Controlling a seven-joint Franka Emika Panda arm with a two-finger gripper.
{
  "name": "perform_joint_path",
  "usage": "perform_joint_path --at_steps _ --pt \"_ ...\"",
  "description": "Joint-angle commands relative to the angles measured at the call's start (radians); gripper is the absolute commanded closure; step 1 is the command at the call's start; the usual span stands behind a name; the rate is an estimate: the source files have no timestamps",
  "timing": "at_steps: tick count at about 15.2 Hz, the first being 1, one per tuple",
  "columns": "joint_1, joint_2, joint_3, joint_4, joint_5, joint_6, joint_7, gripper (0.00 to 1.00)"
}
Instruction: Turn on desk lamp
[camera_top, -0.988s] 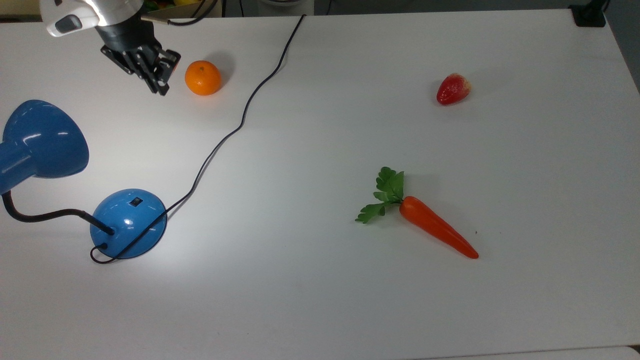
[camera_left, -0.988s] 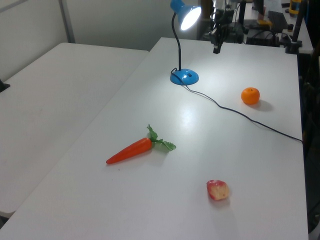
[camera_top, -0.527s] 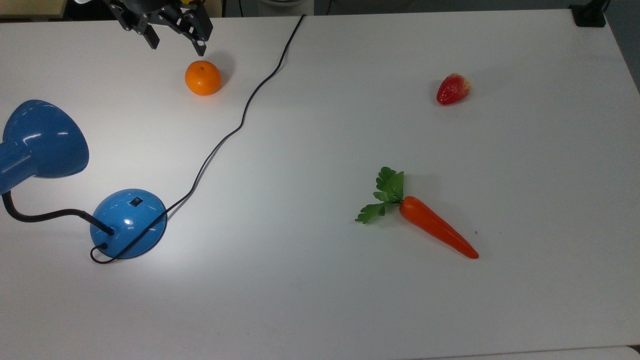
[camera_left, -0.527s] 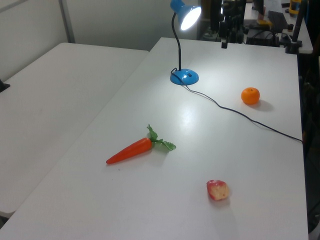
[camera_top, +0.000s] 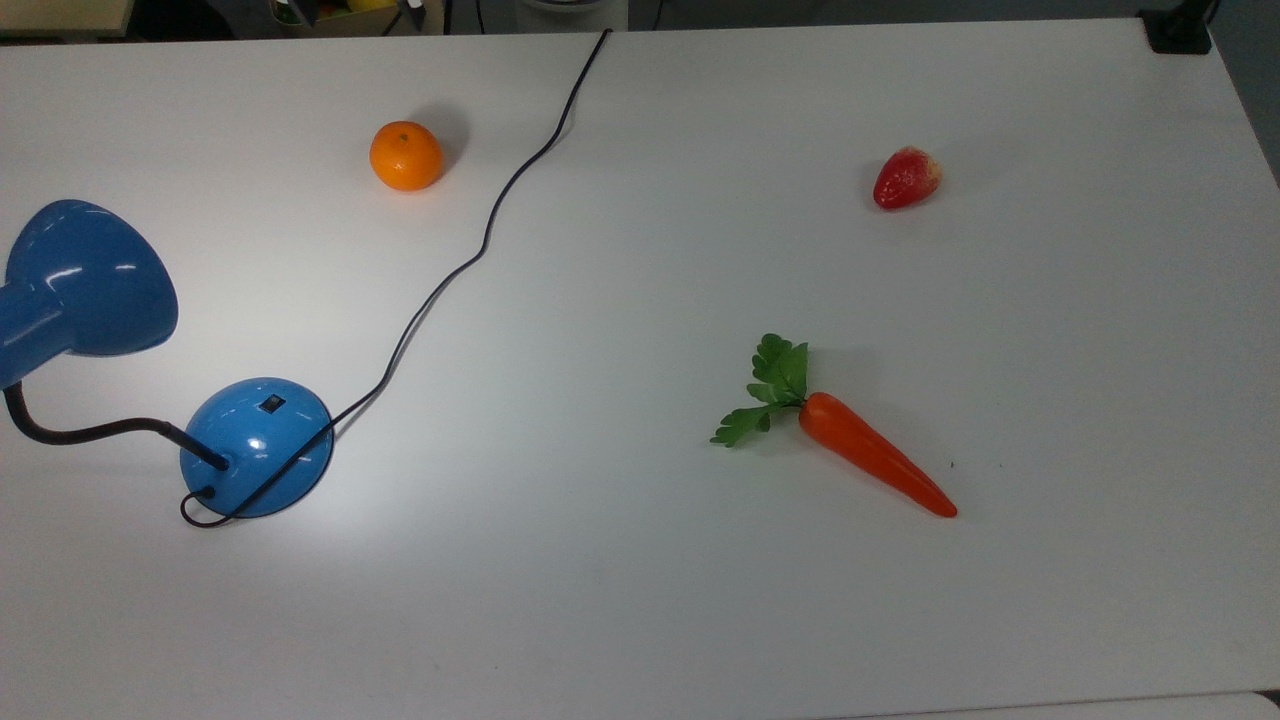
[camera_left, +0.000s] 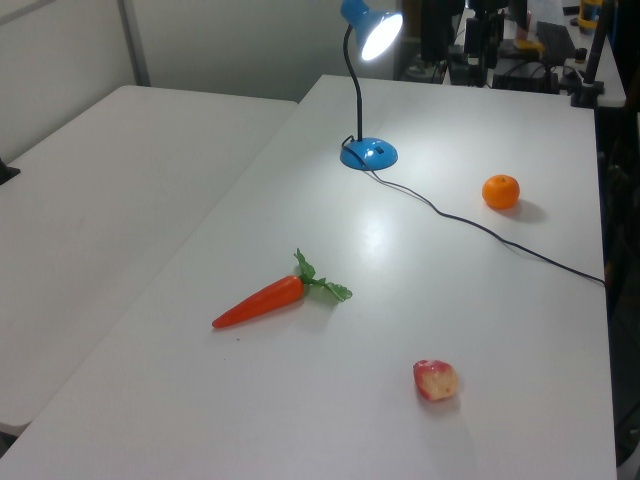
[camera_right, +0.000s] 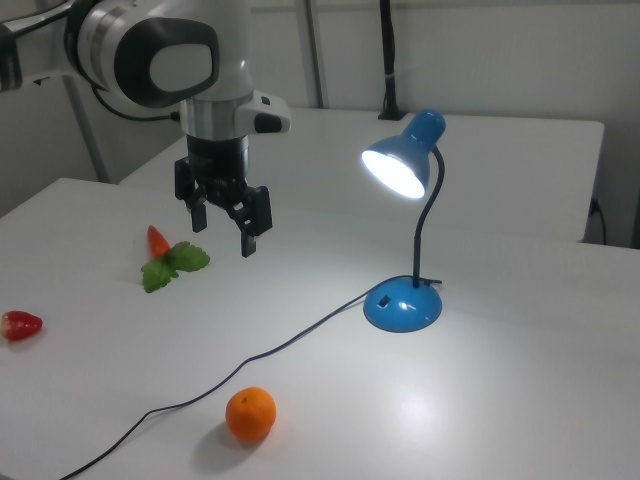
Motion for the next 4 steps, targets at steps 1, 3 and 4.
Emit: perform_joint_path --at_steps 1,3,4 --pt "0.002 -0.014 -0.005 -0.003 -0.017 -0.016 -0.022 0.00" --pt "-0.004 -0.014 -0.005 -0.001 -0.017 -0.013 -0.021 0.00" --pt "-0.004 -0.014 -0.005 -0.001 -0.017 -0.013 -0.018 0.00"
